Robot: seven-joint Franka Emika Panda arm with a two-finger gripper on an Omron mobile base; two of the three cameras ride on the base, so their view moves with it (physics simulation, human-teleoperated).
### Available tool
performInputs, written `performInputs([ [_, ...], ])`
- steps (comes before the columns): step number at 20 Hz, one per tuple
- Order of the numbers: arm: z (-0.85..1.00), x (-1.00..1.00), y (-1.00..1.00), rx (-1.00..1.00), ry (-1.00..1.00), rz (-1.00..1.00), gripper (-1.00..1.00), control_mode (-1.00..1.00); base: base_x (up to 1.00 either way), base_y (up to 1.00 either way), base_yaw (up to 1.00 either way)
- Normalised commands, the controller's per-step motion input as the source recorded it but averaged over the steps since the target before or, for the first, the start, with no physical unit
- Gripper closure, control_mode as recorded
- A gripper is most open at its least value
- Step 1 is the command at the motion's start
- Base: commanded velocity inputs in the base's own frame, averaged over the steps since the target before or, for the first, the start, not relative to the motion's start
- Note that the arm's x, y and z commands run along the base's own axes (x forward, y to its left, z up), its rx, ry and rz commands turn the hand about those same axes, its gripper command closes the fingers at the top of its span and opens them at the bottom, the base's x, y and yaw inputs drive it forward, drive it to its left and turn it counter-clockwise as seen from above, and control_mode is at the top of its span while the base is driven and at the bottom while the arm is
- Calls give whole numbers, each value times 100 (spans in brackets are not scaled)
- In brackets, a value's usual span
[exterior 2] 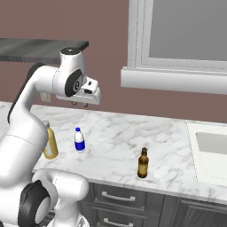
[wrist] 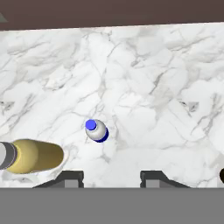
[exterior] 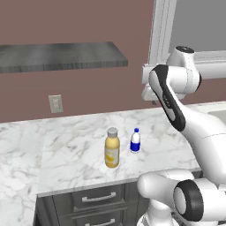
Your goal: Place the drinks on the dining counter in a tight cluster.
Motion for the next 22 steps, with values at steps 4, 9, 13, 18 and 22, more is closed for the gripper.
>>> performInputs([
  [4,-6,-12,8,0,1,1,-100,-100,0,0,0],
  [9,-11,-28,43,0,-2,2,-100,-100,0,0,0],
  [13,-8,-17,65,0,1,0,-100,-100,0,0,0],
  [18,-4,-2,63,1,10,0,-100,-100,0,0,0],
  [22,-8,0,50,4,8,0,-100,-100,0,0,0],
])
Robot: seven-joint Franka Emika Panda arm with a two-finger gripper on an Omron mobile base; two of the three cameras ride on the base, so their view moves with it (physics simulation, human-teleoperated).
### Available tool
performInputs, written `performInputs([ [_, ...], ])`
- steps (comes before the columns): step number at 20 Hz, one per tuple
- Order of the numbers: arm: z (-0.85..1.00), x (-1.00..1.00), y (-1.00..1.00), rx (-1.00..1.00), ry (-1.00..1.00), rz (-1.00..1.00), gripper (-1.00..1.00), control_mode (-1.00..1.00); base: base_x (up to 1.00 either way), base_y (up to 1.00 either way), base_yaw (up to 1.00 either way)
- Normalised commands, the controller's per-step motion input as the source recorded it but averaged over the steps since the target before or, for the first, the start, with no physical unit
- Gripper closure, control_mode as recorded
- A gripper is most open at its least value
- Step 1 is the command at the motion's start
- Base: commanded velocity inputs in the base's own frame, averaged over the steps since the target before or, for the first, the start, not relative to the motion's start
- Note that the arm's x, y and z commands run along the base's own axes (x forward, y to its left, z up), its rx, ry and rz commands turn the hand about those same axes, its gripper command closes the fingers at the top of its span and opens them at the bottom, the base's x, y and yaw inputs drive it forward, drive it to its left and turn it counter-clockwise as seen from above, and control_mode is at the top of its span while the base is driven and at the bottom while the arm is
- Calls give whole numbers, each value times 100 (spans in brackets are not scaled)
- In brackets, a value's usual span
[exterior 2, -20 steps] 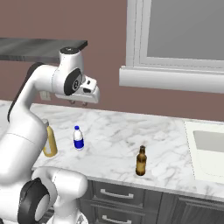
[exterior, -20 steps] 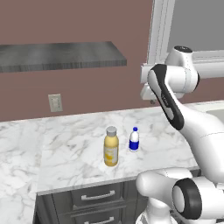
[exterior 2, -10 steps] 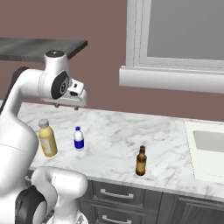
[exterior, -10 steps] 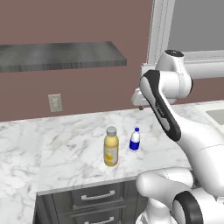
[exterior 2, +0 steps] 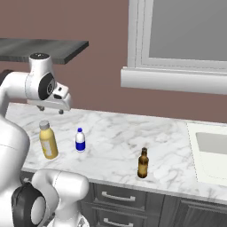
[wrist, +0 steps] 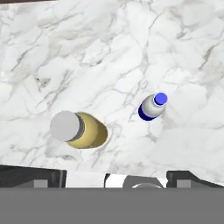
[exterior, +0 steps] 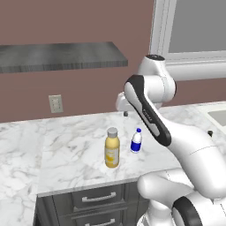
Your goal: Place the drinks on the dining counter in a tight cluster.
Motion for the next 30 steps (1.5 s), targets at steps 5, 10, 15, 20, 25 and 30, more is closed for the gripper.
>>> performInputs([
  [5,-12,0,49,2,10,0,-100,-100,0,0,0],
  [10,-23,0,49,0,12,0,-100,-100,0,0,0],
  [15,-17,-5,31,0,7,0,-100,-100,0,0,0],
  [20,-19,3,5,-6,-3,0,-100,-100,0,0,0],
  [25,-19,3,0,-8,-10,0,-100,-100,0,0,0],
  [30,-20,11,0,-1,-4,0,-100,-100,0,0,0],
])
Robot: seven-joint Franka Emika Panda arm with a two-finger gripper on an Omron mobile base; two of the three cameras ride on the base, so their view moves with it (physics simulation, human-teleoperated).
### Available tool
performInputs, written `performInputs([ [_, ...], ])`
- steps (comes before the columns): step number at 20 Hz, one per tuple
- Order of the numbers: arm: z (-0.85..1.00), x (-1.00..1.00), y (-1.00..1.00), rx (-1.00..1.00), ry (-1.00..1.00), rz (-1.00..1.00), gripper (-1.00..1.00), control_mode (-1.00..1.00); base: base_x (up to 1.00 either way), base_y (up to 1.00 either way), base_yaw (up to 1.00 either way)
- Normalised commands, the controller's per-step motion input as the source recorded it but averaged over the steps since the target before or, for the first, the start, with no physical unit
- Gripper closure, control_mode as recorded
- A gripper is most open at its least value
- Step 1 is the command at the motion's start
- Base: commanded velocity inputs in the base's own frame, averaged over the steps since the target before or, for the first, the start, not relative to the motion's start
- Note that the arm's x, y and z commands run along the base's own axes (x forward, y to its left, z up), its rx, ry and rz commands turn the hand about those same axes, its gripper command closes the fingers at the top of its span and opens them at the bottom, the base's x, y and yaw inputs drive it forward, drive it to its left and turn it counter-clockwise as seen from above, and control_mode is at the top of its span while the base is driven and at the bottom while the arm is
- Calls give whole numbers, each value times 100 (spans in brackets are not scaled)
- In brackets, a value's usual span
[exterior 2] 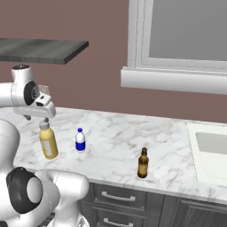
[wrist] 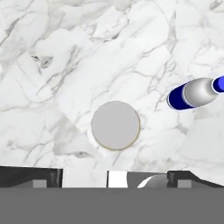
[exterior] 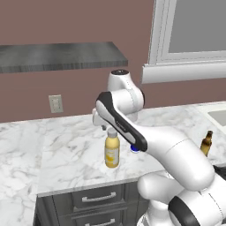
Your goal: Place the drinks on the dining counter in a tight cluster.
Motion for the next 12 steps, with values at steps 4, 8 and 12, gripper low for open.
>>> performInputs([
  [4,-18,24,-1,0,-2,0,-100,-100,0,0,0],
  [8,-20,13,2,0,0,0,-100,-100,0,0,0],
  [12,-24,24,1,0,0,0,-100,-100,0,0,0],
])
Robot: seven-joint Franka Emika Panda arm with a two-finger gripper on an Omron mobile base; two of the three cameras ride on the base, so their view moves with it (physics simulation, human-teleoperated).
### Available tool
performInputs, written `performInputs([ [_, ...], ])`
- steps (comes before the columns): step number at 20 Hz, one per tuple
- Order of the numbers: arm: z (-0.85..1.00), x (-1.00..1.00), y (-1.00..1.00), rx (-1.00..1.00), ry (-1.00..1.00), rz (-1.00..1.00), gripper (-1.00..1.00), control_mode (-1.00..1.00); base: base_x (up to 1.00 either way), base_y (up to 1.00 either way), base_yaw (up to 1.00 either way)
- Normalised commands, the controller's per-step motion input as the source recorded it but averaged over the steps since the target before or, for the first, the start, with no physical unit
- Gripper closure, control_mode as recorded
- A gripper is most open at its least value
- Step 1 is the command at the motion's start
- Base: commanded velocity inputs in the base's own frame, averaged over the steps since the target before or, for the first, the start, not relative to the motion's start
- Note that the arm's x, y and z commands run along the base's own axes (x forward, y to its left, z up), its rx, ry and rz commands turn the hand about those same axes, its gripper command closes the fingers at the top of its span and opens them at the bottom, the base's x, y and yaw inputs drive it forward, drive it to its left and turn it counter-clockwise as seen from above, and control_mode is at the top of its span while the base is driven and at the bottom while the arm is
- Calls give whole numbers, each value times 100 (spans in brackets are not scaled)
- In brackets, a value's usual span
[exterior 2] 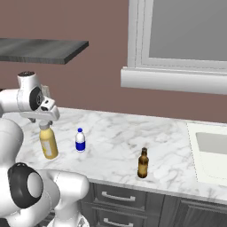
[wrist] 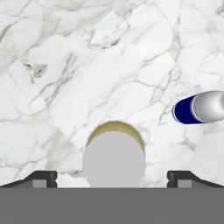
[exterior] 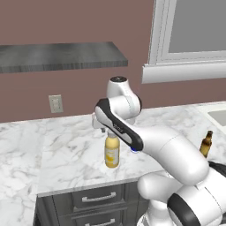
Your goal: Place the drinks on the dining counter in a tight cluster.
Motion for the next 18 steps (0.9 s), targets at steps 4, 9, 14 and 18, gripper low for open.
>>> performInputs([
  [4,-15,14,5,-2,0,0,-100,-100,0,0,0],
  [9,-11,0,7,-2,0,0,-100,-100,0,0,0],
  [14,-12,0,4,-2,0,0,-100,-100,0,0,0],
  [18,-10,-2,-4,-2,0,0,-100,-100,0,0,0],
])
